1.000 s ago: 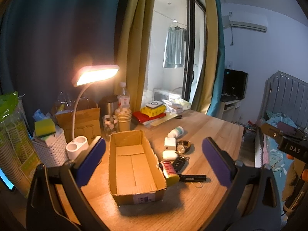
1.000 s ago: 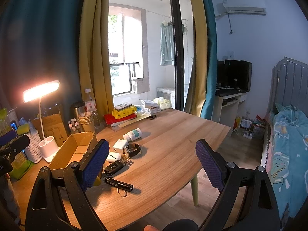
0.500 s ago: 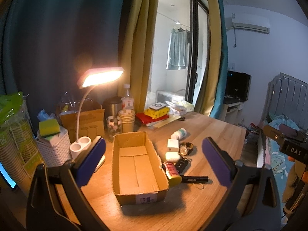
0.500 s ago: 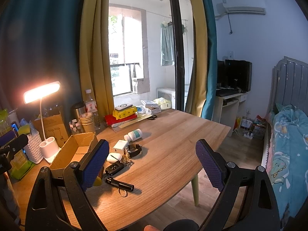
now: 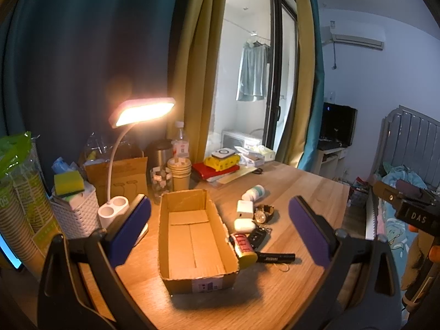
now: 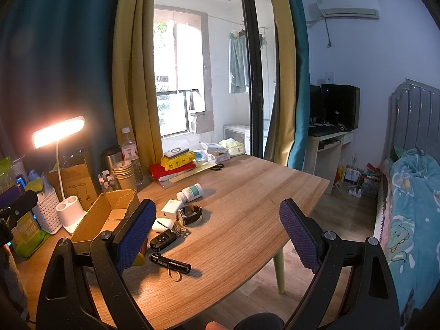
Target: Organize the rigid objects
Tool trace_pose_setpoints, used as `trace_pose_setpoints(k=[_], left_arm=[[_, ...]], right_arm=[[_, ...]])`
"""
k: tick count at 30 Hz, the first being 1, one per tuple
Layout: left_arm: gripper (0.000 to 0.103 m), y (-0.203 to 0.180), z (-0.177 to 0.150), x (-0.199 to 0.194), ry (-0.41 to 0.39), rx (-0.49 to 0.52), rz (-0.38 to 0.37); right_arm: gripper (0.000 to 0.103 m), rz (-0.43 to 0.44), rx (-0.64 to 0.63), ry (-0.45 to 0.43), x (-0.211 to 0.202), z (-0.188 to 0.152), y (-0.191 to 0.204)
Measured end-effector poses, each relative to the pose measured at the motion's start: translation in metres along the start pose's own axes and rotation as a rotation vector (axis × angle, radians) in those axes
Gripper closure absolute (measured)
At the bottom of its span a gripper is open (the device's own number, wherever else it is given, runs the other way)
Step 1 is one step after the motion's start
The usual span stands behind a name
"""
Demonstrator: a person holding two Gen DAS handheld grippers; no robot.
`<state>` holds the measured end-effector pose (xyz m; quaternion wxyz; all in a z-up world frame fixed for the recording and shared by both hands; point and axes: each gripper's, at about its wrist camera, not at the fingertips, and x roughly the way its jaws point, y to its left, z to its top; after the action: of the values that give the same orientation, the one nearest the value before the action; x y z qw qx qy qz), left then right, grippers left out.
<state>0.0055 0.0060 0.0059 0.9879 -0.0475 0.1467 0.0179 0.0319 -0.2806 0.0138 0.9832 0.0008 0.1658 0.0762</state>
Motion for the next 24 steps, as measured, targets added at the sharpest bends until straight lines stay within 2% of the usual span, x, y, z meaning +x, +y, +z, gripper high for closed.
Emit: trace_pose_setpoints(k=[24], left_arm=[[0.002, 0.004, 0.0, 0.018, 0.021, -0.014, -0.005]], right_arm=[[0.01, 0.015, -0.005, 0.019, 0.012, 0.002, 0.001]])
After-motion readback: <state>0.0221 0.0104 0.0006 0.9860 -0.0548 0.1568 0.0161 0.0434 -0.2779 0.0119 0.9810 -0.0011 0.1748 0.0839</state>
